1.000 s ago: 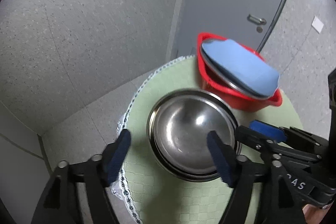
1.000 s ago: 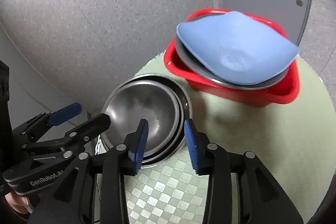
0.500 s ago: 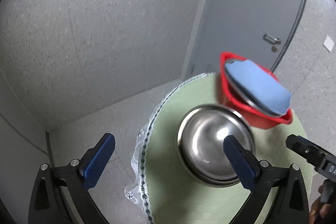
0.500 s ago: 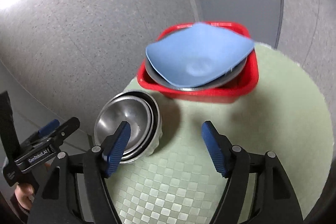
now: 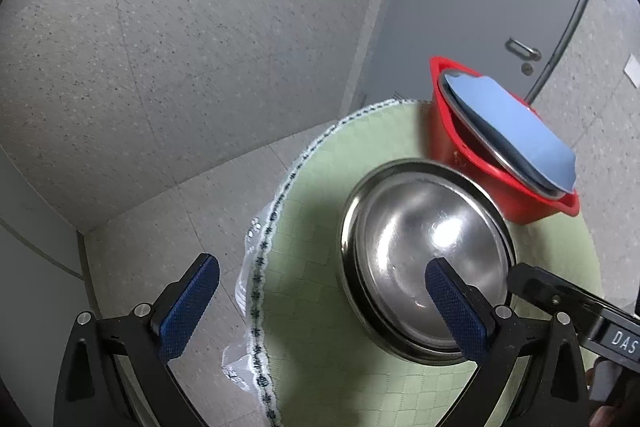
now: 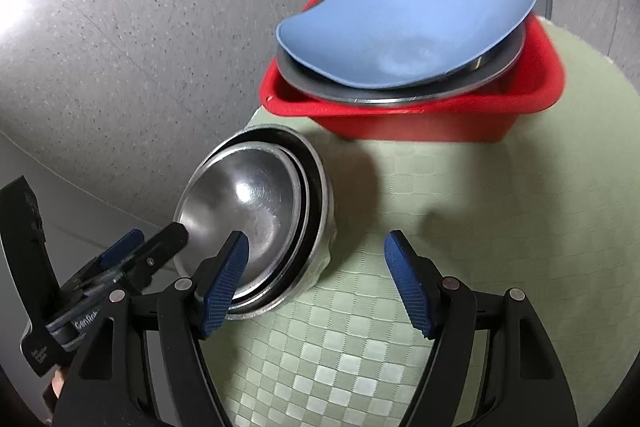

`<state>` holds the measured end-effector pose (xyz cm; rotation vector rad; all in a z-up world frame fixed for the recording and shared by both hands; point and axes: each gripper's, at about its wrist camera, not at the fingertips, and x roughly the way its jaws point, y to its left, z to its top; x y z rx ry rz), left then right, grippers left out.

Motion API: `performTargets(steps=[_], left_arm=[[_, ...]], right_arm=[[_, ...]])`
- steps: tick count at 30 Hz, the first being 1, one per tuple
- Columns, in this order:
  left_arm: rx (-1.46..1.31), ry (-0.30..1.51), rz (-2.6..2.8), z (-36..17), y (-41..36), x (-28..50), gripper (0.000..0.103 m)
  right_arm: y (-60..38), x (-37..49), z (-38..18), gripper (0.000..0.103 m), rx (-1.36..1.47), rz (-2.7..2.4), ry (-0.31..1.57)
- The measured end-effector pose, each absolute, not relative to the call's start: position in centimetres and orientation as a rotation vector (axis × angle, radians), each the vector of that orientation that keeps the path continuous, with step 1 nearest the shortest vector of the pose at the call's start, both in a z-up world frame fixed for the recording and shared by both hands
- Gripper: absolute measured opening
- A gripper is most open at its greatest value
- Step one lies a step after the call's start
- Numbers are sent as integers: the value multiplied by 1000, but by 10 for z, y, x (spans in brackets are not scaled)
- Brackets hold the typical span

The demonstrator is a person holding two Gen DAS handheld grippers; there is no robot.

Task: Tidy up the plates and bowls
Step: 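Grasp the rim of the nested steel bowl stack with both grippers and lift, then carry the steel bowl stack over the red basin and lower it onto the blue bowl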

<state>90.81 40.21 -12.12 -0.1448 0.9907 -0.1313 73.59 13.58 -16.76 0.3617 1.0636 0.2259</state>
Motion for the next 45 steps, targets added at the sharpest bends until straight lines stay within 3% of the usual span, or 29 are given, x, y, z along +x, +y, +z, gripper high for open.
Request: performTargets(steps=[4,12,18,20,30,45], left_arm=[[-134,1007,-148,-131,398,917,101],[-139,1055,-158,-148,395,934,89],[-145,1096,-254,-157,384,942,56],[-114,1097,-271,-157,378,943,43],[-84,1076,-272,-149,376,934,40],[-67,945,-340,-82,357,886,40]], right_arm=[[141,744,-179,72,378,231,1089],[144,753,-199,70,406,246,1138],[148,754,-203,50,427,301,1160],[149,754,-203,49,416,295,1158],[145,742,-198,45,414,283,1160],[100,693,-145,45,432,262,1022]])
